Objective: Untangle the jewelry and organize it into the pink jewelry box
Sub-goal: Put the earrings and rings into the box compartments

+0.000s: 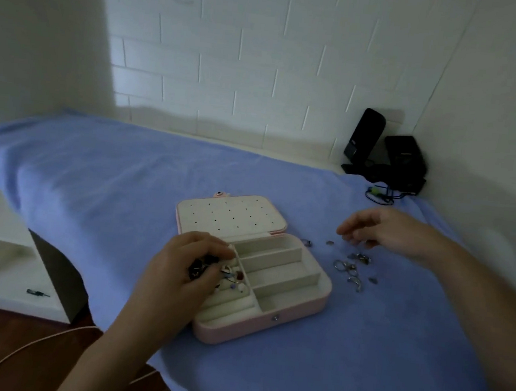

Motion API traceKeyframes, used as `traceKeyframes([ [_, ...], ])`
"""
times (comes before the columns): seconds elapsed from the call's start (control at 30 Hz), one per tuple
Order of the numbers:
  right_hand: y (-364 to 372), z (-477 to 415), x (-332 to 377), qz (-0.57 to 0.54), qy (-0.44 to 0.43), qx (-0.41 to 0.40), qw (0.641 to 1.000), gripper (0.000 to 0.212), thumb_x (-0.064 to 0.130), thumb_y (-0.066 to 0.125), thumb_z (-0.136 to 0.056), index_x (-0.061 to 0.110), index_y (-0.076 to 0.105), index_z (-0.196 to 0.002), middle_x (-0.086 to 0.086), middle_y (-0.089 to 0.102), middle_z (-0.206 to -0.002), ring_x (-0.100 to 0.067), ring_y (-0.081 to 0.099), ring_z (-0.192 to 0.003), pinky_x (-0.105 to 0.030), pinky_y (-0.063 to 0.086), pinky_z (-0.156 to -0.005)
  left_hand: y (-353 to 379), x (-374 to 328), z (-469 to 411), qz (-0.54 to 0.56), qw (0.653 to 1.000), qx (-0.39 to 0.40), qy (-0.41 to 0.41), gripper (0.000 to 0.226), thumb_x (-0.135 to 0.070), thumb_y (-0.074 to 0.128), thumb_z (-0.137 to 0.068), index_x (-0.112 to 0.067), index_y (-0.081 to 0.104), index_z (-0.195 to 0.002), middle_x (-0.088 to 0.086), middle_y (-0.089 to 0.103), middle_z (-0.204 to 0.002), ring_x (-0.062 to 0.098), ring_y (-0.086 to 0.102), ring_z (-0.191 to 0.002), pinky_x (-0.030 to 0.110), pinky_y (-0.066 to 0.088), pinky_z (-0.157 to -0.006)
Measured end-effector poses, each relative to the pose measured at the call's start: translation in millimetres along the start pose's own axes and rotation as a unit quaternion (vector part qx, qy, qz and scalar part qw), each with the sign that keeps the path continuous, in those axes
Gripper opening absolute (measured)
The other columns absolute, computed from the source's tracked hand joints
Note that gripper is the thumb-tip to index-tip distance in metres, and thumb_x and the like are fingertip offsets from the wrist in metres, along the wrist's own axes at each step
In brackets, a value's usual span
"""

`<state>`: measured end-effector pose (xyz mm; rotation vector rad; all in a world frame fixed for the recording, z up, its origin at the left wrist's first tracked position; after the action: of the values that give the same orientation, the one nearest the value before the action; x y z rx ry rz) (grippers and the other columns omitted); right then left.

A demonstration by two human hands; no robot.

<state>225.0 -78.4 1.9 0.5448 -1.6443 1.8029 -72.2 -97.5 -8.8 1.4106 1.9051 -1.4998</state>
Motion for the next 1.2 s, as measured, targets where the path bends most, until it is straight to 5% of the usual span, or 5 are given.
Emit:
traceKeyframes([
  [0.23, -13.6, 20.0, -11.1, 0.101, -0.015, 0.051, 0.993, 0.012, 0.023, 0.079, -0.074, 0.019, 0.072, -0.083, -0.005, 0.071, -0.081, 0.000, 0.052, -0.053, -0.013, 0.042, -0.052, -3.1, 9.7, 7.7, 0.067, 0.997, -0.032, -0.019, 0.031, -0.025, 0.045, -0.074, -0.037, 0.073, -0.081, -0.036, 0.056, -0.104, -0.012, 0.049, -0.106, 0.000, 0.037, -0.080],
  [0.53, 4.9, 19.0, -6.6, 0.130, -0.064, 0.076, 0.987, 0.002, 0.027, 0.075, -0.078, 0.026, 0.074, -0.077, 0.005, 0.071, -0.077, 0.002, 0.058, -0.063, -0.015, 0.043, -0.064, -18.0, 12.8, 7.7, 0.060, 0.989, -0.112, -0.078, 0.024, -0.007, 0.057, -0.090, -0.029, 0.068, -0.088, -0.016, 0.063, -0.105, -0.003, 0.060, -0.087, 0.010, 0.047, -0.063],
  [0.8, 3.6, 15.5, 7.1, 0.086, -0.101, 0.022, 0.991, 0.006, 0.025, 0.077, -0.075, 0.027, 0.073, -0.073, 0.001, 0.072, -0.072, 0.001, 0.052, -0.053, -0.012, 0.038, -0.054, -25.4, 57.3, -24.9, -0.033, 0.957, -0.075, -0.277, 0.055, -0.032, 0.056, -0.091, -0.010, 0.035, -0.137, 0.010, 0.062, -0.118, 0.026, 0.058, -0.100, 0.029, 0.041, -0.074],
  [1.0, 20.2, 11.9, 9.5, 0.087, -0.116, 0.052, 0.988, 0.016, 0.020, 0.082, -0.069, 0.027, 0.075, -0.081, -0.003, 0.070, -0.079, -0.003, 0.050, -0.056, -0.018, 0.039, -0.056, -27.5, 68.3, -35.8, 0.017, 0.947, -0.027, -0.319, 0.038, -0.032, 0.063, -0.088, 0.002, 0.066, -0.071, 0.016, 0.065, -0.065, 0.026, 0.057, -0.056, 0.037, 0.052, -0.071],
  [1.2, 20.6, 10.8, 13.7, 0.095, -0.133, 0.033, 0.986, 0.017, 0.016, 0.081, -0.071, 0.031, 0.075, -0.072, 0.005, 0.067, -0.081, -0.010, 0.057, -0.065, -0.017, 0.042, -0.060, -5.8, 66.0, -24.5, 0.210, 0.904, -0.008, -0.371, 0.030, -0.025, 0.045, -0.098, -0.001, 0.059, -0.088, 0.016, 0.069, -0.067, 0.024, 0.067, -0.057, 0.026, 0.054, -0.046],
])
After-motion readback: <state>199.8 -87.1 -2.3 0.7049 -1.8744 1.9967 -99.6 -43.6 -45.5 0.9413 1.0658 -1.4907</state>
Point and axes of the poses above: each hand's wrist, its own z-axis away from the middle knuckle, its own y-axis out of the palm, x = y × z, the point moved 10 cm from there along -z, towards the middle knuckle
